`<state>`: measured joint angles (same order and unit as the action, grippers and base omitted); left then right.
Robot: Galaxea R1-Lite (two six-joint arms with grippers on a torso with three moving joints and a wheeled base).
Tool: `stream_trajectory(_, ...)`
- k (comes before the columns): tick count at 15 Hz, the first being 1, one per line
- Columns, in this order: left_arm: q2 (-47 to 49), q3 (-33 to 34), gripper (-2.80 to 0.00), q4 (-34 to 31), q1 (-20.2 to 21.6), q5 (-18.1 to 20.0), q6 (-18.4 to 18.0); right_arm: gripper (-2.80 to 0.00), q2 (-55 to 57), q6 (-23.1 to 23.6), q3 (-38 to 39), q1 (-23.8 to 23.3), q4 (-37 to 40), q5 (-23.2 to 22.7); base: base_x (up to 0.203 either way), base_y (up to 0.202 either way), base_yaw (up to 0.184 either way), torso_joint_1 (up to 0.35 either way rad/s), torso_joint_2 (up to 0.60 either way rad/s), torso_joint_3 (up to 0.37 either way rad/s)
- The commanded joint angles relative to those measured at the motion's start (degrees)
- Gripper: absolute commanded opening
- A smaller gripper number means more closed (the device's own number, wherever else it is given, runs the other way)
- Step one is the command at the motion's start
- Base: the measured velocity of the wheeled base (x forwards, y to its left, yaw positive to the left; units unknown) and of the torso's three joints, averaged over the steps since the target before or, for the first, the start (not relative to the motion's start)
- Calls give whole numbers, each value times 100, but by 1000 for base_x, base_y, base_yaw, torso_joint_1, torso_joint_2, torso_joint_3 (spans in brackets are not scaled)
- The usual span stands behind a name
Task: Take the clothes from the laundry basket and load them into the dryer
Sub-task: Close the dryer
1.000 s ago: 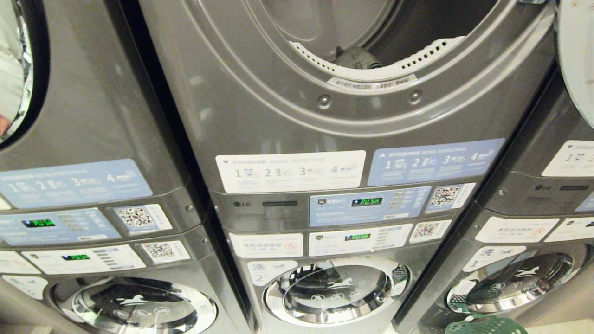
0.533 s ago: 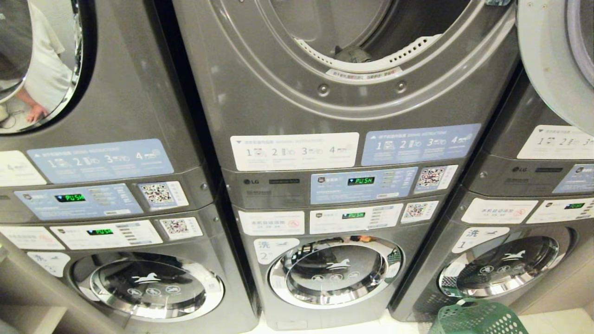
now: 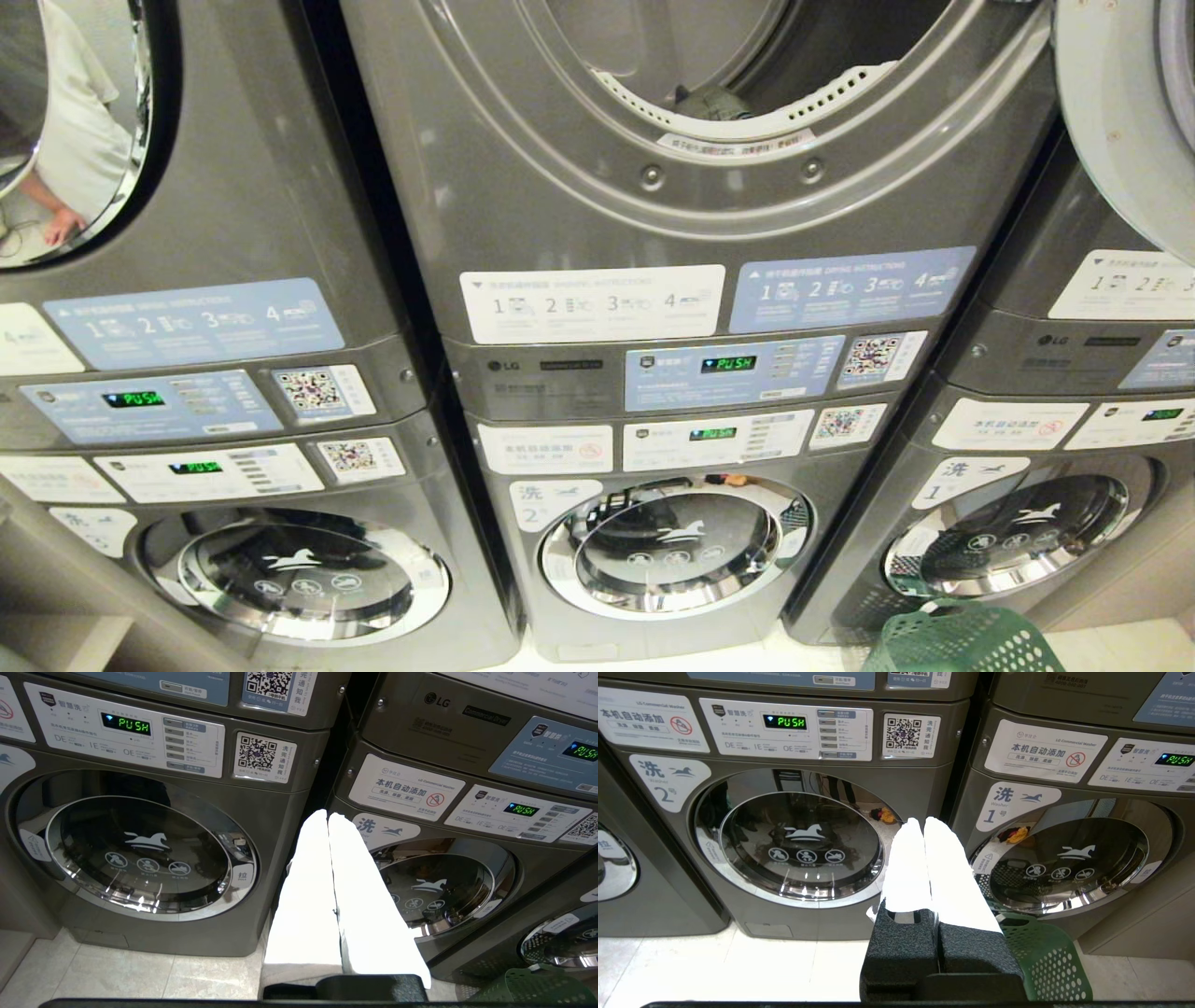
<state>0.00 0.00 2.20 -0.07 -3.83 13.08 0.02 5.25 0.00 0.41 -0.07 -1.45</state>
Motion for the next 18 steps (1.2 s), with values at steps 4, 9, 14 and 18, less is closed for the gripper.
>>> stream_trajectory(4, 0, 176, -280, 9, -1, -4, 19, -280, -2, 11, 35, 2, -1, -4, 0, 0, 0, 2, 5, 80)
stream_trajectory(9, 2, 176, -280, 7, -1, -4, 19, -280, -2, 11, 35, 2, -1, -4, 0, 0, 0, 1, 3, 161)
stream_trajectory(14, 9, 176, -280, 0, 3, -4, 5, -280, -2, 2, 35, 2, -1, 4, 0, 0, 0, 0, 2, 16)
stream_trajectory(18, 2, 176, -280, 4, -1, -4, 7, -280, -2, 2, 35, 2, -1, 4, 0, 0, 0, 0, 0, 0)
